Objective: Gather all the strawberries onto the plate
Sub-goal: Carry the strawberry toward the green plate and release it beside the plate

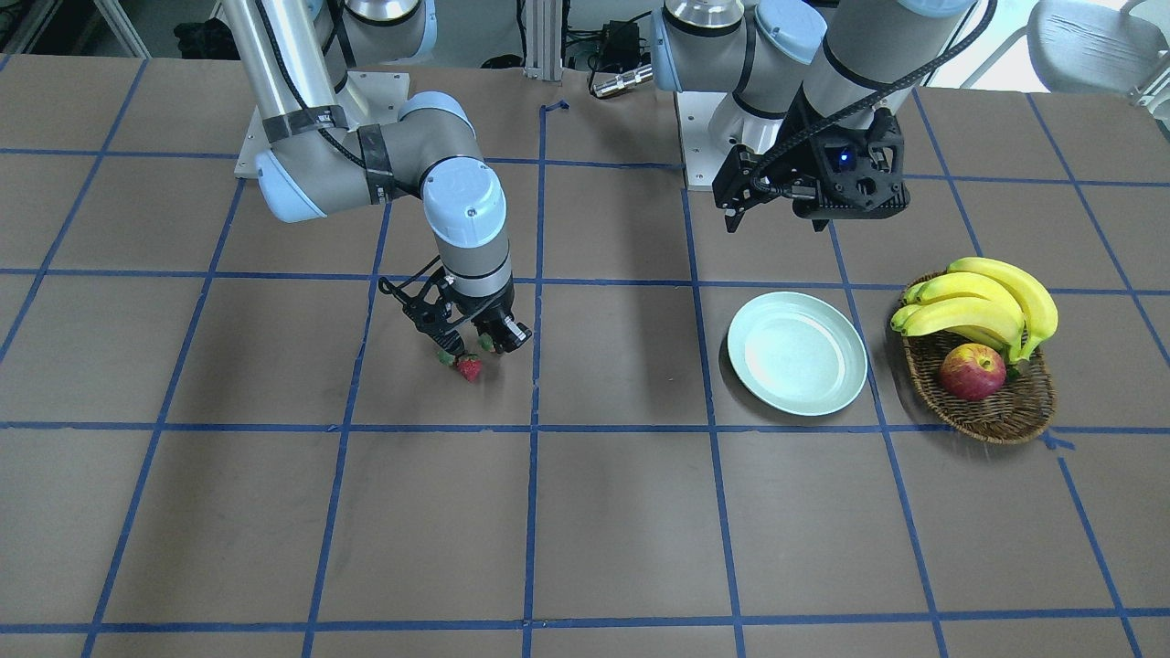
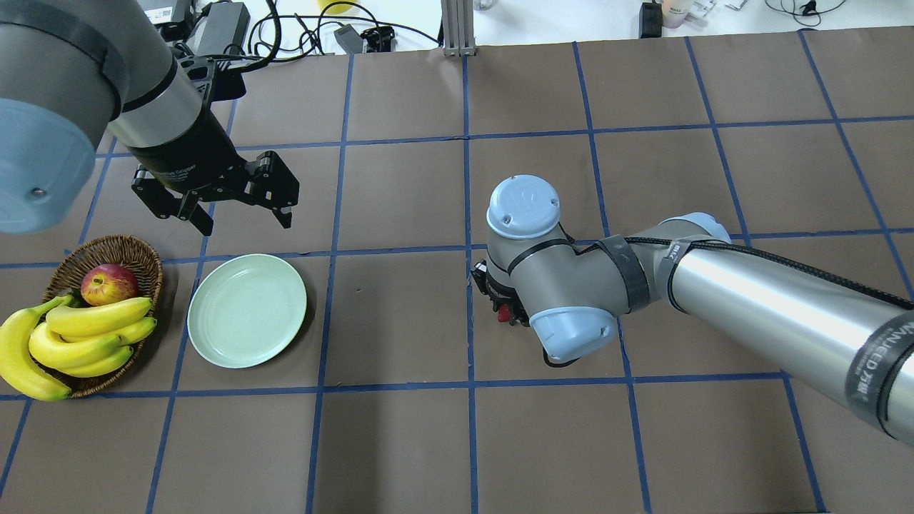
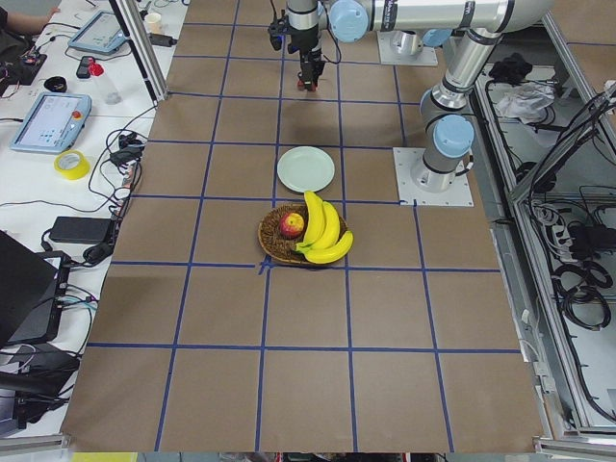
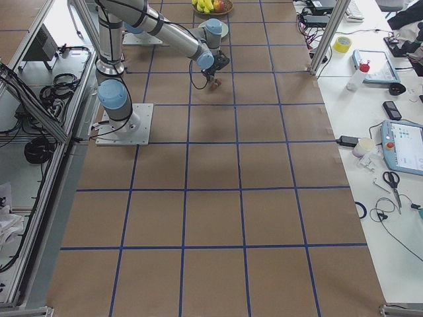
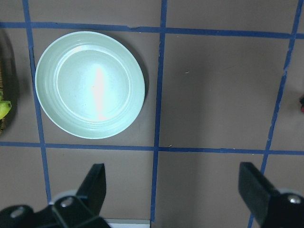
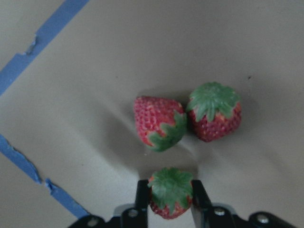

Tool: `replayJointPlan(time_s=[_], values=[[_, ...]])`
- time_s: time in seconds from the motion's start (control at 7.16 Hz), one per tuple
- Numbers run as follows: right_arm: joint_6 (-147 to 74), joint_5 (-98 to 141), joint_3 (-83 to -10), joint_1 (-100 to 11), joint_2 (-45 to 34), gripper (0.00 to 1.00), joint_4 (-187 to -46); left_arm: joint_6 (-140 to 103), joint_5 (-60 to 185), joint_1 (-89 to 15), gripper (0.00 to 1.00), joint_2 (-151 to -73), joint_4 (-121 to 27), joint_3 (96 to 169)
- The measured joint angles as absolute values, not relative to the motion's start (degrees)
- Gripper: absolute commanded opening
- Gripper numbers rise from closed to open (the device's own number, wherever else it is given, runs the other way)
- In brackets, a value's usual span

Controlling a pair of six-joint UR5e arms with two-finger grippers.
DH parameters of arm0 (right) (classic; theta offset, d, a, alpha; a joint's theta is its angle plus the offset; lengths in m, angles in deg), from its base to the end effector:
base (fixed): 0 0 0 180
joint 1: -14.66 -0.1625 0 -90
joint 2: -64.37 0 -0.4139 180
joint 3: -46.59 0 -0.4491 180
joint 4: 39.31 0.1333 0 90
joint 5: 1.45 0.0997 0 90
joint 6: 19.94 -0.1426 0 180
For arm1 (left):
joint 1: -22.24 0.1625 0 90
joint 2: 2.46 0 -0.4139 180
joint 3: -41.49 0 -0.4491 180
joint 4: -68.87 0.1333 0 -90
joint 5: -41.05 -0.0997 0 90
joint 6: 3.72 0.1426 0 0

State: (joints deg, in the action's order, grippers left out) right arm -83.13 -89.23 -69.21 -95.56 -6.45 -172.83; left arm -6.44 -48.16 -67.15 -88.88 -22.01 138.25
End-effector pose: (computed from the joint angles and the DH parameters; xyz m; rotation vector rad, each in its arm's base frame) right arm 0.3203 -0.4678 0.0910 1.1467 2.9111 0.0701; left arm -0.1298 -0.5133 0.4014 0.0916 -3.1258 -0.1112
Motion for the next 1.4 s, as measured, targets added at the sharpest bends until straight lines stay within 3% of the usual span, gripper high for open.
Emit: replayJointPlan(time_s=[0.7,0.98,1.12,1.4], values=[[-83.16,-77.36,-60.68,-100.66,-2.69,0.0,-172.99,-6.44,-48.24,-67.16,1.0,-88.89,-22.05,138.48],[-83.13,-75.12,-54.6,-103.09,2.61,0.34,-172.78,-6.44,-48.25,-67.22,1.0,-88.86,-22.07,138.51],[-83.13,-75.12,-53.49,-103.51,3.67,0.96,-172.24,-6.46,-48.25,-67.23,1.0,-88.86,-22.09,138.52],[-83.07,-75.27,-52.96,-103.64,4.23,1.0,-170.89,-6.54,-48.3,-67.26,1.0,-88.95,-22.08,138.56]])
